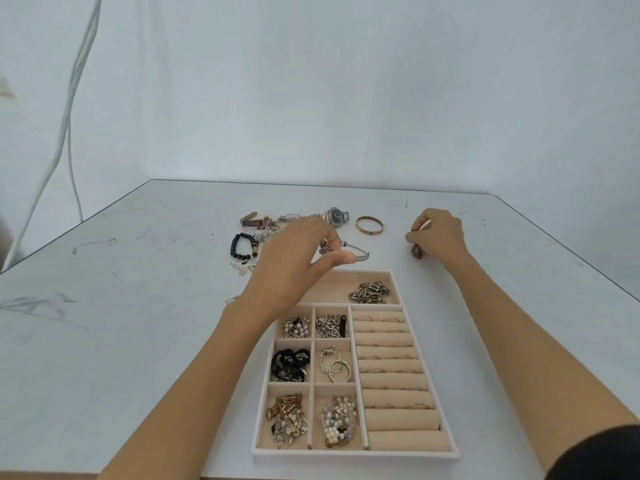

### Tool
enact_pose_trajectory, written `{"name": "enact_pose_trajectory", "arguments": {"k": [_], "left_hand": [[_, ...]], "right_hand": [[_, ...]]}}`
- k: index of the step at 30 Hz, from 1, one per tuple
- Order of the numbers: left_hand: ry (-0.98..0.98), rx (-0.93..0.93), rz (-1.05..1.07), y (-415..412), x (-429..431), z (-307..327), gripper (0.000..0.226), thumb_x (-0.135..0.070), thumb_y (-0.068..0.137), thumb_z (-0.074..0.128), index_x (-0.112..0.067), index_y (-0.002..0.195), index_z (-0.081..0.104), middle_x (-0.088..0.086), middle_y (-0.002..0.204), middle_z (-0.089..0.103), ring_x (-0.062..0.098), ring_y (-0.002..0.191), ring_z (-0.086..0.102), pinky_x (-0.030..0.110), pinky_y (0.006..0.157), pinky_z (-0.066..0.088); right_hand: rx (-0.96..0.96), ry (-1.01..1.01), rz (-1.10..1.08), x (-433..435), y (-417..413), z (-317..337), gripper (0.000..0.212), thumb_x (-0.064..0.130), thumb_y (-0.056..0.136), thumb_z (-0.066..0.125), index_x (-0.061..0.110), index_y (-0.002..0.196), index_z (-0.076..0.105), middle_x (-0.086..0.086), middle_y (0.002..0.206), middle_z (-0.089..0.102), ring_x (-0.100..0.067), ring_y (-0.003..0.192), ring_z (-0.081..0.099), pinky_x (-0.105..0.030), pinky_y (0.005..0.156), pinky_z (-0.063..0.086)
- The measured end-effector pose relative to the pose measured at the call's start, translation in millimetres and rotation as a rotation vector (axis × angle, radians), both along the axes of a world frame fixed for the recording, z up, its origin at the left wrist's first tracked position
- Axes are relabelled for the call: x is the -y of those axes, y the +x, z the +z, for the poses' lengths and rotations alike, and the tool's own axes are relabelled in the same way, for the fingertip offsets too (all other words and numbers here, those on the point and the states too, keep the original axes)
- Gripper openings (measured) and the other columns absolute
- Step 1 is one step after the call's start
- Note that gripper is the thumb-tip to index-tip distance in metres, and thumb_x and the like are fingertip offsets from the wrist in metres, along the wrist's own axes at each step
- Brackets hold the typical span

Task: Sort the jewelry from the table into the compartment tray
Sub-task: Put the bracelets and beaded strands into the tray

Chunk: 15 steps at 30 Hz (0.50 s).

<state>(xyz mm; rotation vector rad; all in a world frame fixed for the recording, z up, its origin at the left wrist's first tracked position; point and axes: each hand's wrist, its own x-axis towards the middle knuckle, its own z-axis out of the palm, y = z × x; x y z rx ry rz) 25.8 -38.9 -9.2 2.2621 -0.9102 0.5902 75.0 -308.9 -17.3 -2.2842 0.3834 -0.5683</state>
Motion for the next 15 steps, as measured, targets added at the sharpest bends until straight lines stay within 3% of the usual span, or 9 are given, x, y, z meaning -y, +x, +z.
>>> {"name": "enact_pose_trajectory", "arguments": {"k": [3, 6, 10, 15], "left_hand": [[0.058, 0.036, -0.016, -7, 8, 0, 0.041, -0.064, 0.083, 0.043, -0.026, 0.084, 0.056, -0.016, 0.086, 0.056, 0.007, 0.085, 0.049, 0.027, 0.068, 0.038], [0.153, 0.074, -0.001, -17, 17, 3, 0.044, -0.064, 0.081, 0.045, -0.022, 0.086, 0.058, -0.013, 0.087, 0.058, 0.011, 0.085, 0.05, 0.028, 0.068, 0.039], [0.283, 0.087, 0.017, -24, 32, 1, 0.04, -0.062, 0.084, 0.05, -0.023, 0.086, 0.058, -0.011, 0.089, 0.06, 0.011, 0.087, 0.049, 0.025, 0.068, 0.034], [0.358, 0.052, 0.0, -26, 35, -6, 0.033, -0.061, 0.087, 0.05, -0.029, 0.08, 0.05, -0.013, 0.083, 0.057, 0.011, 0.081, 0.053, 0.028, 0.059, 0.031]], "right_hand": [[0.092, 0.477, 0.036, -1, -15, 0, 0.012, 0.001, 0.075, 0.066, 0.004, 0.086, 0.064, -0.01, 0.078, 0.066, -0.019, 0.06, 0.06, -0.03, 0.067, 0.054], [0.12, 0.753, 0.13, 0, -28, 7, 0.01, -0.001, 0.079, 0.063, 0.009, 0.081, 0.061, -0.009, 0.08, 0.065, -0.02, 0.066, 0.059, -0.03, 0.066, 0.051], [0.167, 0.952, 0.179, -3, -37, 24, 0.009, 0.005, 0.079, 0.064, 0.012, 0.082, 0.059, -0.008, 0.079, 0.062, -0.021, 0.07, 0.059, -0.03, 0.069, 0.05], [0.113, 1.03, 0.276, -19, -48, 35, 0.007, 0.01, 0.081, 0.063, 0.013, 0.076, 0.058, -0.005, 0.074, 0.063, -0.018, 0.066, 0.061, -0.029, 0.069, 0.05]]}}
